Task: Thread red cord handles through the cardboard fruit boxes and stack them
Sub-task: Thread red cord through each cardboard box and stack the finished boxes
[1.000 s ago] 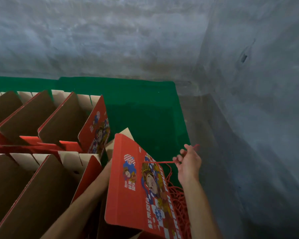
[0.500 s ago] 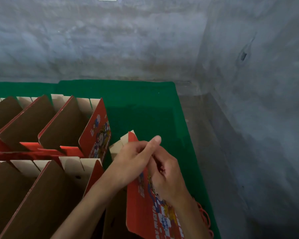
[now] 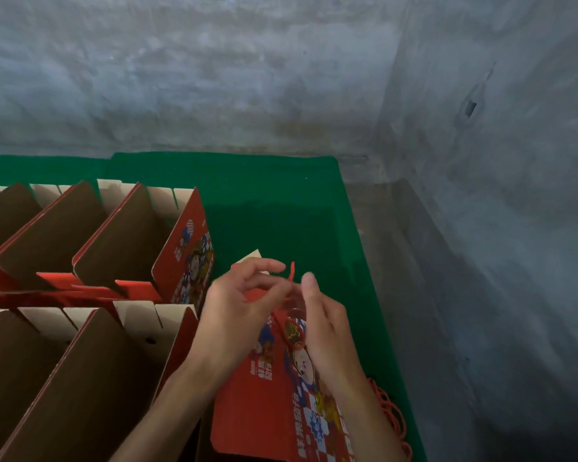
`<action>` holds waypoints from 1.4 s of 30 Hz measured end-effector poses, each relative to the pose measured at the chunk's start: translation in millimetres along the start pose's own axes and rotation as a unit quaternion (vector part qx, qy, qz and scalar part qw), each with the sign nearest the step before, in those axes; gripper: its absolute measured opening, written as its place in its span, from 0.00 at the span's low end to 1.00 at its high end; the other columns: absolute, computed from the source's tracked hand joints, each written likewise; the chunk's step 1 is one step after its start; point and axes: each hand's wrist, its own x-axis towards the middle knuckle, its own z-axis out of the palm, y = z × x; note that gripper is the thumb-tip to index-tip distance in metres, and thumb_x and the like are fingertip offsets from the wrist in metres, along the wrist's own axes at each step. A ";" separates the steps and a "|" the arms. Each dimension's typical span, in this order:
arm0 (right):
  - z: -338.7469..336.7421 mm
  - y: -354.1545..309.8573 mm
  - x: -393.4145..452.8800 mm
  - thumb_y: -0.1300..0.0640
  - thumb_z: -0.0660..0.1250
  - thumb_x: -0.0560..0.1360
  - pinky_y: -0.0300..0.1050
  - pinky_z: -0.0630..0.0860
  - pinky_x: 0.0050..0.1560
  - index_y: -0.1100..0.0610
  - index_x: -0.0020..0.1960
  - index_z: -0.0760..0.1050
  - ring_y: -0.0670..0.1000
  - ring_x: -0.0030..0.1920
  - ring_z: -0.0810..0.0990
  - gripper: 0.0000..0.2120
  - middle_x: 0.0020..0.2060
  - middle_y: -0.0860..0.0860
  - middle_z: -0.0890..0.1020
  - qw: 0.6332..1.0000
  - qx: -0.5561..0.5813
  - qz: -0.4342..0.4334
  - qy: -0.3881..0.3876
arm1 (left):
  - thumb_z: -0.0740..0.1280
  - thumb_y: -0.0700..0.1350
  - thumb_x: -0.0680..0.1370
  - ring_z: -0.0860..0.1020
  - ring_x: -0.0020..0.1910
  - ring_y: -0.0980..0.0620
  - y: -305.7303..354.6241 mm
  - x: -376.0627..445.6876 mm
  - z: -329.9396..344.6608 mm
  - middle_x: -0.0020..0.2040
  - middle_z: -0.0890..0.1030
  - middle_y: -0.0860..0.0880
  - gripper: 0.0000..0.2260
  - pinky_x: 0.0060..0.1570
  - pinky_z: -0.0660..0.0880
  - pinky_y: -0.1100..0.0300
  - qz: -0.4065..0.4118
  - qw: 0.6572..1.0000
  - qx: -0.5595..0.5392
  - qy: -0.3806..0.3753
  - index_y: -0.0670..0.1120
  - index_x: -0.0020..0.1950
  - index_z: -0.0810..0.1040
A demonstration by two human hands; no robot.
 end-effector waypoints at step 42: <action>-37.9 30.2 -74.4 0.53 0.64 0.85 0.34 0.73 0.55 0.50 0.59 0.80 0.41 0.54 0.75 0.07 0.53 0.41 0.74 0.899 -0.410 -0.062 -0.143 | 0.63 0.46 0.82 0.83 0.57 0.39 -34.9 -86.7 -4.1 0.59 0.84 0.41 0.14 0.53 0.82 0.47 -0.322 0.896 -0.267 -0.151 0.46 0.67 0.78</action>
